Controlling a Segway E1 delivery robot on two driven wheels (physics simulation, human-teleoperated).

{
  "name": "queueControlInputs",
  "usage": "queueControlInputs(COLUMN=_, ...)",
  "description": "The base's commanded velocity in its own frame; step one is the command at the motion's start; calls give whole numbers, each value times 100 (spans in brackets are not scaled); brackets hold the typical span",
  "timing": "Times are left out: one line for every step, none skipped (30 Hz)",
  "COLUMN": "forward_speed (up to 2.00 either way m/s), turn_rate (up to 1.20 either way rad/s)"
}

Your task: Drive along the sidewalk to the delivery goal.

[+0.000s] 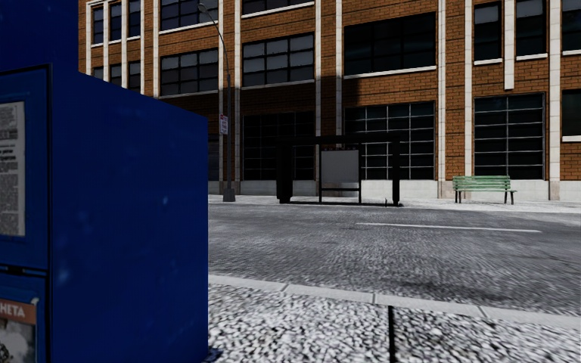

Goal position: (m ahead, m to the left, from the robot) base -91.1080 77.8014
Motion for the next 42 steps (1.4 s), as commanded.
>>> queueControlInputs(forward_speed=0, turn_rate=0)
queueControlInputs(forward_speed=0, turn_rate=0)
queueControlInputs(forward_speed=0, turn_rate=0)
queueControlInputs(forward_speed=0, turn_rate=0)
queueControlInputs(forward_speed=0, turn_rate=0)
queueControlInputs(forward_speed=0, turn_rate=0)
queueControlInputs(forward_speed=0, turn_rate=0)
queueControlInputs(forward_speed=0, turn_rate=0)
queueControlInputs(forward_speed=0, turn_rate=0)
queueControlInputs(forward_speed=0, turn_rate=-12)
queueControlInputs(forward_speed=-14, turn_rate=-36)
queueControlInputs(forward_speed=-29, turn_rate=-49)
queueControlInputs(forward_speed=-29, turn_rate=-49)
queueControlInputs(forward_speed=-40, turn_rate=-56)
queueControlInputs(forward_speed=-55, turn_rate=-60)
queueControlInputs(forward_speed=-60, turn_rate=-64)
queueControlInputs(forward_speed=-60, turn_rate=-64)
queueControlInputs(forward_speed=-60, turn_rate=-69)
queueControlInputs(forward_speed=-60, turn_rate=-70)
queueControlInputs(forward_speed=-60, turn_rate=-70)
queueControlInputs(forward_speed=-60, turn_rate=-74)
queueControlInputs(forward_speed=-60, turn_rate=-77)
queueControlInputs(forward_speed=-60, turn_rate=-78)
queueControlInputs(forward_speed=-60, turn_rate=-78)
queueControlInputs(forward_speed=-60, turn_rate=-78)
queueControlInputs(forward_speed=-60, turn_rate=-78)
queueControlInputs(forward_speed=-60, turn_rate=-78)
queueControlInputs(forward_speed=-60, turn_rate=-78)
queueControlInputs(forward_speed=-60, turn_rate=-78)
queueControlInputs(forward_speed=-60, turn_rate=-78)
queueControlInputs(forward_speed=-60, turn_rate=-78)
queueControlInputs(forward_speed=-60, turn_rate=-78)
queueControlInputs(forward_speed=-60, turn_rate=-78)
queueControlInputs(forward_speed=-60, turn_rate=-78)
queueControlInputs(forward_speed=-60, turn_rate=-78)
queueControlInputs(forward_speed=-60, turn_rate=-78)
queueControlInputs(forward_speed=-60, turn_rate=-78)
queueControlInputs(forward_speed=-60, turn_rate=-78)
queueControlInputs(forward_speed=-60, turn_rate=-78)
queueControlInputs(forward_speed=-60, turn_rate=-78)
queueControlInputs(forward_speed=-60, turn_rate=-78)
queueControlInputs(forward_speed=-60, turn_rate=-78)
